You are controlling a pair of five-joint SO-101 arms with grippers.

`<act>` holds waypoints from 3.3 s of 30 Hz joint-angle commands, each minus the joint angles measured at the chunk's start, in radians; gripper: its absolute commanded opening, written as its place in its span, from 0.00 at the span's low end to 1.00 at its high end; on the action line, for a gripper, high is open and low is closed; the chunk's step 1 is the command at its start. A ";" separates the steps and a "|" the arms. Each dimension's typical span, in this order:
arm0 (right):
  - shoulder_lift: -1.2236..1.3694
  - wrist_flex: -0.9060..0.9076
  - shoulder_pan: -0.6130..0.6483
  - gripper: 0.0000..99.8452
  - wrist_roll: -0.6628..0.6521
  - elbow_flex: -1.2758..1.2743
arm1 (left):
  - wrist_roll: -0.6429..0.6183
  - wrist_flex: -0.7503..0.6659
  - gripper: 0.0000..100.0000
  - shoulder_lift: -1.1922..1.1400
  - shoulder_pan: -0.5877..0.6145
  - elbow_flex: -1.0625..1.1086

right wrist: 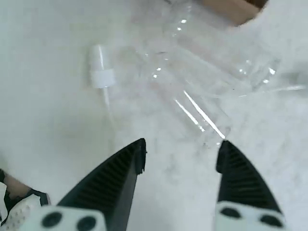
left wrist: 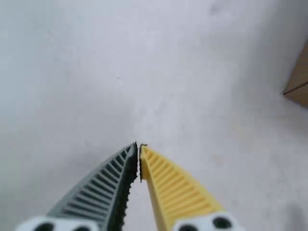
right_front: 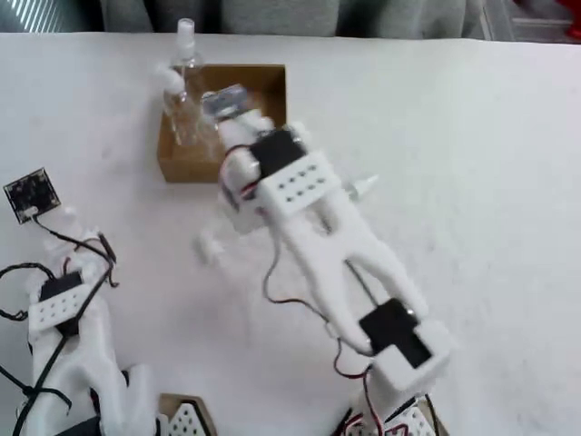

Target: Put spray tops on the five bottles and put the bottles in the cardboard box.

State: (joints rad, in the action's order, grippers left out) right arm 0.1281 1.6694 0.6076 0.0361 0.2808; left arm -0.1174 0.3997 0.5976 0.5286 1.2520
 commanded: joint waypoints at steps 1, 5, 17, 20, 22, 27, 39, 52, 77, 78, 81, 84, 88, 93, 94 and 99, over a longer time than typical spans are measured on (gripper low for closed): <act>-0.122 -0.081 -0.061 0.08 -0.012 -0.103 | -0.009 0.034 0.02 0.007 -0.085 -0.017; -0.140 -0.189 -0.087 0.02 -0.014 -0.229 | -0.009 0.241 0.02 0.007 -0.159 -0.104; -0.051 -0.318 -0.298 0.04 -0.020 -0.258 | -0.009 0.810 0.02 -0.004 -0.443 -0.471; -0.021 -0.338 -0.323 0.04 -0.020 -0.258 | -0.009 0.793 0.02 -0.004 -0.489 -0.509; -0.007 -0.349 -0.329 0.04 -0.020 -0.253 | -0.011 0.798 0.04 -0.005 -0.509 -0.537; -0.002 -0.364 -0.329 0.04 -0.020 -0.253 | -0.110 0.819 0.17 -0.005 -0.541 -0.559; -0.001 -0.364 -0.329 0.04 -0.020 -0.255 | -0.186 0.827 0.18 -0.252 -0.564 -0.664; -0.001 -0.380 -0.331 0.04 -0.021 -0.256 | -0.321 0.836 0.18 -0.572 -0.610 -0.813; -0.001 -0.375 -0.329 0.02 -0.071 -0.259 | -0.430 0.720 0.28 -0.707 -0.638 -0.807; -0.001 -0.375 -0.329 0.02 -0.071 -0.259 | -0.430 0.707 0.28 -0.707 -0.631 -0.806; -0.001 -0.375 -0.329 0.02 -0.071 -0.259 | -0.431 0.677 0.26 -0.708 -0.618 -0.804; -0.001 -0.375 -0.329 0.02 -0.071 -0.259 | -0.427 0.609 0.21 -0.708 -0.624 -0.764; 0.001 -0.375 -0.331 0.02 -0.071 -0.261 | -0.423 0.548 0.11 -0.708 -0.621 -0.730; 0.001 -0.375 -0.331 0.02 -0.071 -0.261 | -0.420 0.555 0.13 -0.708 -0.625 -0.724; 0.001 -0.375 -0.331 0.02 -0.071 -0.261 | -0.407 0.555 0.15 -0.708 -0.625 -0.715; 0.001 -0.375 -0.331 0.02 -0.071 -0.261 | -0.364 0.582 0.22 -0.700 -0.636 -0.707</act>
State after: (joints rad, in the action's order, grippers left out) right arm 0.1343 1.3042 0.2869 -0.0253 0.0153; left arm -0.4948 0.9674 -0.1158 -0.1020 0.5524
